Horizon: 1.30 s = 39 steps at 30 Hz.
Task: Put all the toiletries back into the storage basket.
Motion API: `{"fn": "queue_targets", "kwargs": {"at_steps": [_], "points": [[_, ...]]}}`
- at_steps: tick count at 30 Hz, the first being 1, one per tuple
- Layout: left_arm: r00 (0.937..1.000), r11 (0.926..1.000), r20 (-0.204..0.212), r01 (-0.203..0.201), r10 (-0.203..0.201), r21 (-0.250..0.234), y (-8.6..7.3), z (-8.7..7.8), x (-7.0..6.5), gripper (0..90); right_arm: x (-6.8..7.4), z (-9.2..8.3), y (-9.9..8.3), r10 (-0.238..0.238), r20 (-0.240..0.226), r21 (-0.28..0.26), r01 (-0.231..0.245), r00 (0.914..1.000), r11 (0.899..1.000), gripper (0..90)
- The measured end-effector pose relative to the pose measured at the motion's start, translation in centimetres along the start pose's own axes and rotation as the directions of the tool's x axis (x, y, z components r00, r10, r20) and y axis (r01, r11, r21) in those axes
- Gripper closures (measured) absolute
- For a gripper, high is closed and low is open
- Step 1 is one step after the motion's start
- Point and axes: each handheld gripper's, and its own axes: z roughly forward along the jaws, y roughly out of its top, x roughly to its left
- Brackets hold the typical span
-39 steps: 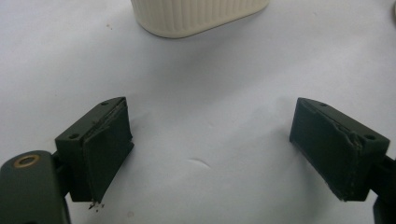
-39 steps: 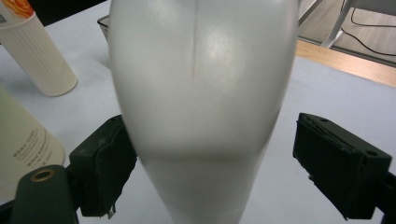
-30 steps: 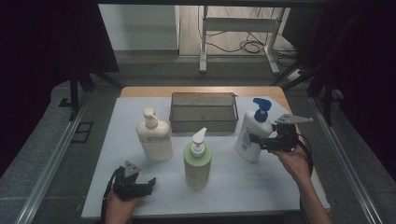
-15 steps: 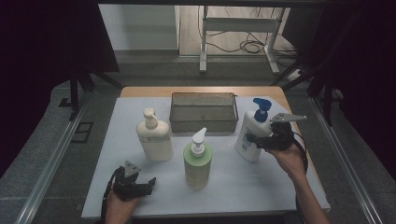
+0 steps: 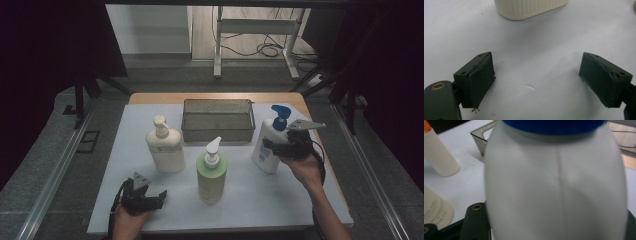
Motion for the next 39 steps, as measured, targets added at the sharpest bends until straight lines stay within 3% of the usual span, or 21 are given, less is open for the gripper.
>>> {"fn": "queue_targets", "kwargs": {"at_steps": [6, 15, 39], "points": [[1.0000, 1.0000, 0.000, 0.000, 0.000, 0.000, 0.0, 0.0, 0.0, 12.4, 0.4, 0.0, 0.3, -0.007, 0.024, -0.007, 0.007, 0.9997, 1.000, 38.0], [1.0000, 1.0000, 0.000, 0.000, 0.000, 0.000, 0.0, 0.0, 0.0, 12.4, 0.6, -1.0, 2.4, -0.016, -0.007, -0.029, 0.016, 0.9998, 0.999, 38.1], [1.0000, 1.0000, 0.001, 0.001, -0.001, 0.000, 0.0, 0.0, 0.0, 12.4, 2.4, -0.7, 6.6, -0.061, -0.065, -0.038, 0.059, 0.9960, 0.998, 38.2]]}}
